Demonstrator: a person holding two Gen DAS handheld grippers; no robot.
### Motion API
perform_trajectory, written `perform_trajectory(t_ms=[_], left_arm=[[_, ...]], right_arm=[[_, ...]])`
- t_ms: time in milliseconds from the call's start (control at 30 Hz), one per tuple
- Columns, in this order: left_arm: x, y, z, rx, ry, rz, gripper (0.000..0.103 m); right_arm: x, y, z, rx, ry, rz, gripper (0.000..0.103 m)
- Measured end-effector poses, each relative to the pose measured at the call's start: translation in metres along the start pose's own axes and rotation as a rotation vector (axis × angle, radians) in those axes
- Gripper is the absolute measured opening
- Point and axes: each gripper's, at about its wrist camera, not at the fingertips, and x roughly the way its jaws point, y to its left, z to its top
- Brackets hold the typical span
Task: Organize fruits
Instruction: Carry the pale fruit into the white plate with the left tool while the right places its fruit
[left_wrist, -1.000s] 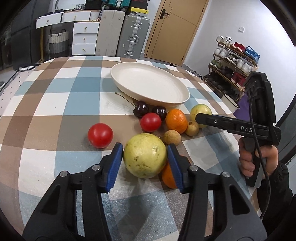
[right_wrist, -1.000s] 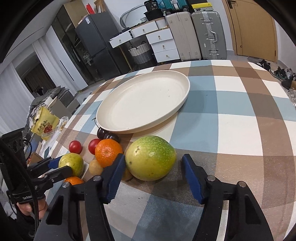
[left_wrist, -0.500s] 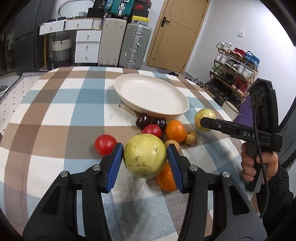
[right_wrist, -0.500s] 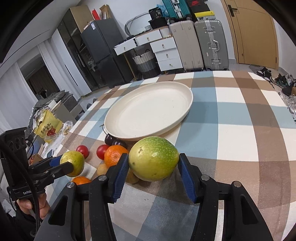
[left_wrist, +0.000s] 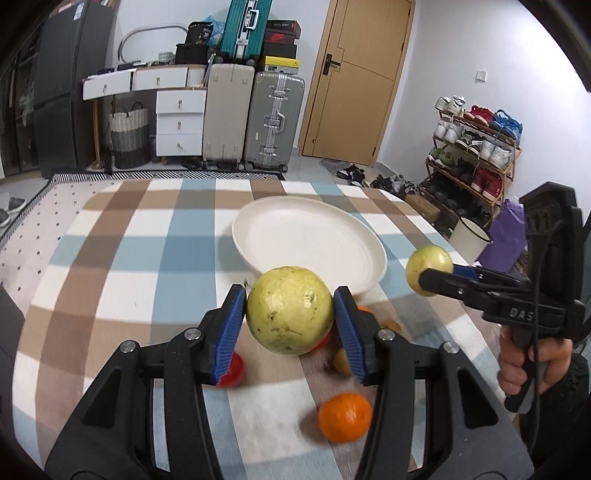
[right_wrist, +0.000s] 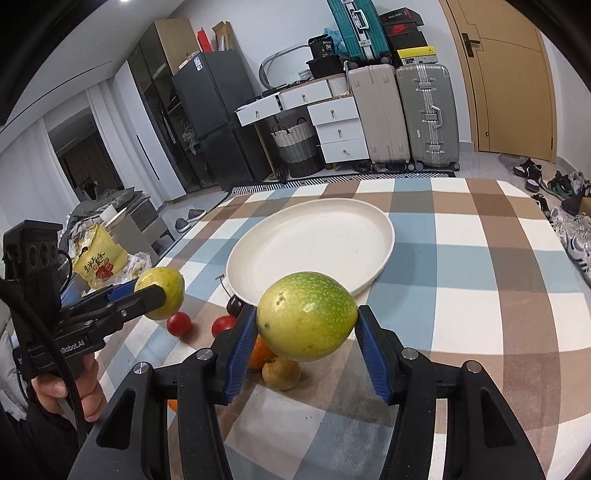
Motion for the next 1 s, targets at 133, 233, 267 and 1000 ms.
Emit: perform_trajectory(t_ms=[133,233,267,1000], left_arm=[[0.009,-0.001,0.014,0.012,-0.016,0.011,0.047],[0.02,-0.002,0.023,0.019,-0.026,0.014,0.047],[0.024,-0.002,0.025,0.022,-0.026,0.017,0.047],[0.107,-0.007,0.027,0.057,0.044,0.019,0.047]], right_arm=[[0.001,-0.001,0.012,0.002,-0.012,-0.002,0.055],[0.005,-0.002,0.018,0.008,-0.021,-0.011,0.055],[0.007,-0.003,0.02,0.01,-0.022,-0.013,0.055],[0.079,-0.01,0.028,0.052,0.039,-0.049,0.055]])
